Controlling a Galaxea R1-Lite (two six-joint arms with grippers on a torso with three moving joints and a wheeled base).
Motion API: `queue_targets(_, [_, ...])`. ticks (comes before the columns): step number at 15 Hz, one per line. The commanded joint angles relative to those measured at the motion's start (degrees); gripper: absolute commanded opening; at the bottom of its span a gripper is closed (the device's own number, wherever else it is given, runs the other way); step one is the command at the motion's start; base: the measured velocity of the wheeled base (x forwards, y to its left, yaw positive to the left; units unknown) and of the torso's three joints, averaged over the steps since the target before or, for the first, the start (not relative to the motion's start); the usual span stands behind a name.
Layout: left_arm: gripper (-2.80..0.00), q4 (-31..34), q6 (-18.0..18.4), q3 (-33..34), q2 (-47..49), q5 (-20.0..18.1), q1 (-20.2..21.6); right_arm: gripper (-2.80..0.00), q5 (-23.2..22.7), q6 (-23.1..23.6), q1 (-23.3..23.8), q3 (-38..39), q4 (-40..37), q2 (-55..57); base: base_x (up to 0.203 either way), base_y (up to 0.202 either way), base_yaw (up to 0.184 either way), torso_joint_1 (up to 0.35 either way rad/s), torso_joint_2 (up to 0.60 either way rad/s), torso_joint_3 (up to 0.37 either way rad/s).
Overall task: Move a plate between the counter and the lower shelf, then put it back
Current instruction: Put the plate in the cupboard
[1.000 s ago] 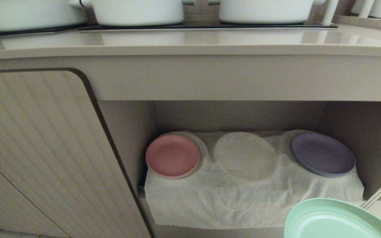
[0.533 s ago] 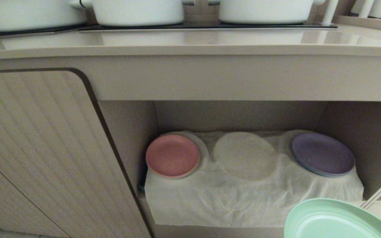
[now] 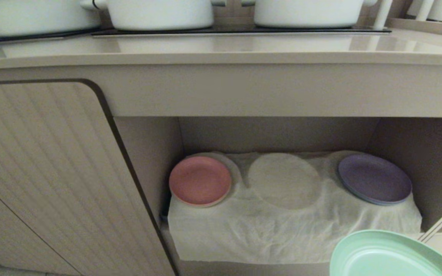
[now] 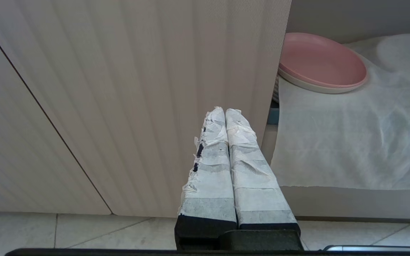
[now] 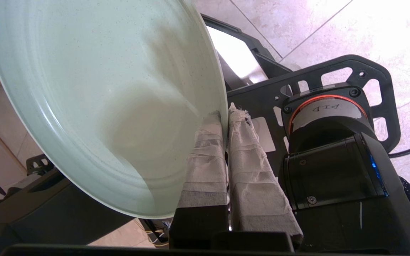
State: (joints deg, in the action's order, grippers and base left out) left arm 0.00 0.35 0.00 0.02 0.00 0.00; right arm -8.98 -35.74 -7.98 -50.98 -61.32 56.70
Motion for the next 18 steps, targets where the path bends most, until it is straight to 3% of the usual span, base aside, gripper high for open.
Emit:
queue_targets(1, [-2.80,-0.09,0.00,0.00,-0.02,0.00,0.00,-2.80,-0.07,-0.20,0.13,-0.03,0.15,0.13,0.000,0.000,0.000,0.000,0.00,0.000])
queue_targets(11, [-2.80,0.00,0.00,0.00,-0.02,0.00,0.00,-2.80,-0.01,0.19,1.13,2.52,7.38,2.88,0.000,0.000,0.000,0.000,0.00,0.000])
queue_targets(18, [-2.80,0.00,0.04,0.00,-0.02,0.00,0.00,-2.80,-0.07,0.46,0.80,5.69,20.50,11.58,0.000,0.000,0.000,0.000,0.00,0.000])
